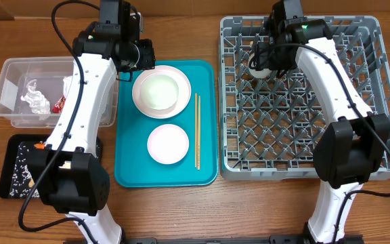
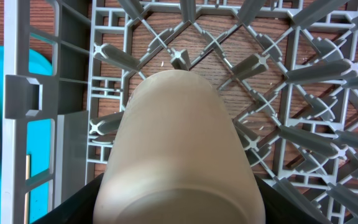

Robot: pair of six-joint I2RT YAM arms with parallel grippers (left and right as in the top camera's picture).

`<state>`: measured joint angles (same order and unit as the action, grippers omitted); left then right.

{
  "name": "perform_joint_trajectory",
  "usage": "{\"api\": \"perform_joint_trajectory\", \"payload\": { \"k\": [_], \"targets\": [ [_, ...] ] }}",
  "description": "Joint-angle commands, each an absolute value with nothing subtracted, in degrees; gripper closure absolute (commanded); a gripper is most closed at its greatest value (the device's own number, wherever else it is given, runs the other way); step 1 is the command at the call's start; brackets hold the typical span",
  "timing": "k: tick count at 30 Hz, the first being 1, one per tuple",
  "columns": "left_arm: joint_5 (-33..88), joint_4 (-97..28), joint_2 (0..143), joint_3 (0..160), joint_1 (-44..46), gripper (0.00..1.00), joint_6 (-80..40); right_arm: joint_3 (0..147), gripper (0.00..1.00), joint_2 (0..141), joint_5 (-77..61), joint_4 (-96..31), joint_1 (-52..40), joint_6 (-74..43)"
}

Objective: Sort waste into correct bins and load items into the dishwasher
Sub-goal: 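Lower the cup upside down into the rack with the right gripper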

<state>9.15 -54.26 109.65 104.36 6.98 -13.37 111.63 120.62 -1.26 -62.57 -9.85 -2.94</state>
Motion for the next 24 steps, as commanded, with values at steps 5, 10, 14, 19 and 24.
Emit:
{"api": "perform_joint_trajectory", "payload": {
  "k": [5,10,14,19,24],
  "targets": [
    [8.54,-54.41,109.40,105.47,6.79,0.59,-13.54,111.31,0.53,120.68,-1.34,-61.82,-10.07,-2.52],
    [8.54,-54.65,109.40,105.47,6.79,0.57,-13.52,111.31,0.47,121.75,-1.37,-61.93,-10.07,-2.52],
    [8.54,-54.68,109.40,105.47,6.79,0.55,-13.52,111.31,0.34,122.28,-1.39,-61.89,-10.07,-2.52],
    [8.51,-54.65,109.40,105.47,6.79,0.54,-13.52,111.33,0.16,122.28,-1.39,-62.13,-10.07,-2.52],
    [8.54,-54.65,109.40,105.47,6.79,0.54,-13.52,111.35,0.01,122.28,-1.39,-62.26,-10.07,-2.52]
  ]
}}
